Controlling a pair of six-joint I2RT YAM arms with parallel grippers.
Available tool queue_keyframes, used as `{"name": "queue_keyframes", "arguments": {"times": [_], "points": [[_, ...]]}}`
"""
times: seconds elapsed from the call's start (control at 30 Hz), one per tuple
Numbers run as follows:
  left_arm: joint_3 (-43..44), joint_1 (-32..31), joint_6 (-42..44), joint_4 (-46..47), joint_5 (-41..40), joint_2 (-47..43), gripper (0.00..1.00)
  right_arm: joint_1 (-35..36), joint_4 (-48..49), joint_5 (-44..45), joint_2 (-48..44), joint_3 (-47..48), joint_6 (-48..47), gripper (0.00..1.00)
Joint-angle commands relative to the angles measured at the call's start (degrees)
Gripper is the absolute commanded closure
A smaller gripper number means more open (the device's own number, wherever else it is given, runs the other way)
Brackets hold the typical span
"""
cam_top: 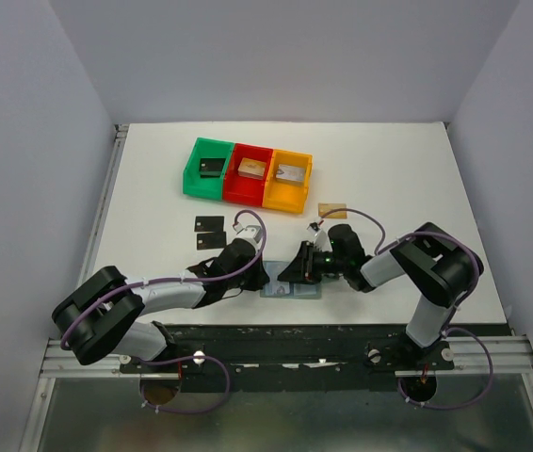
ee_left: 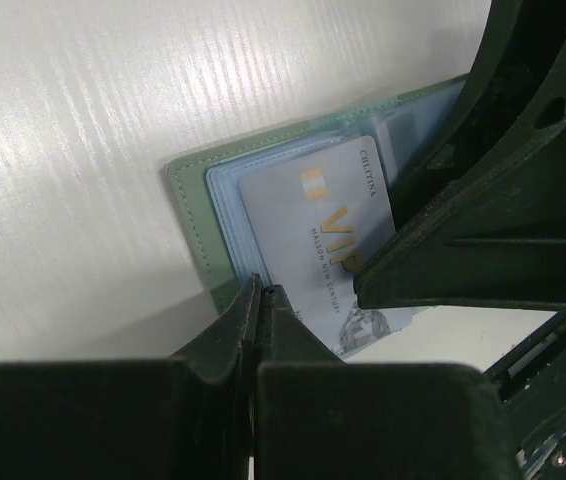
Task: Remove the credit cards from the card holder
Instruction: Remove the credit card from the card holder.
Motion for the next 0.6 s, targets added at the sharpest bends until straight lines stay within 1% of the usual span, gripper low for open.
{"name": "queue_keyframes", "arguments": {"times": [0.0,0.17,0.2,0.33,0.4,0.47,0.57], "points": [[-1.1,0.2,-0.1,-1.4,0.1,1.8,1.0,0.5,0.1,-2.0,2.0,1.6,-0.9,0.61],[-1.1,0.2,-0.1,-1.9,0.0,1.2,1.0,0.6,-0.2,-1.8,1.8,1.2,-1.0,0.62],[-0.9,0.2,-0.1,-2.6,-0.2,0.8,0.97,0.5,-0.7,-1.5,1.3,1.0,-1.4,0.63],[-0.8,0.2,0.3,-4.7,-1.5,-1.7,0.75,0.4,-6.0,-0.7,-1.4,1.5,-4.5,0.63],[-0.6,0.3,0.6,-5.7,-2.1,-3.0,0.69,0.4,-7.6,-0.5,-2.3,1.6,-5.1,0.63],[-0.2,0.3,0.9,-6.7,-2.8,-3.9,0.67,0.5,-8.5,-0.1,-2.8,1.6,-5.4,0.63],[-0.2,0.4,1.2,-7.2,-3.2,-4.4,0.67,0.6,-10.2,0.1,-3.7,1.9,-6.3,0.63]]}}
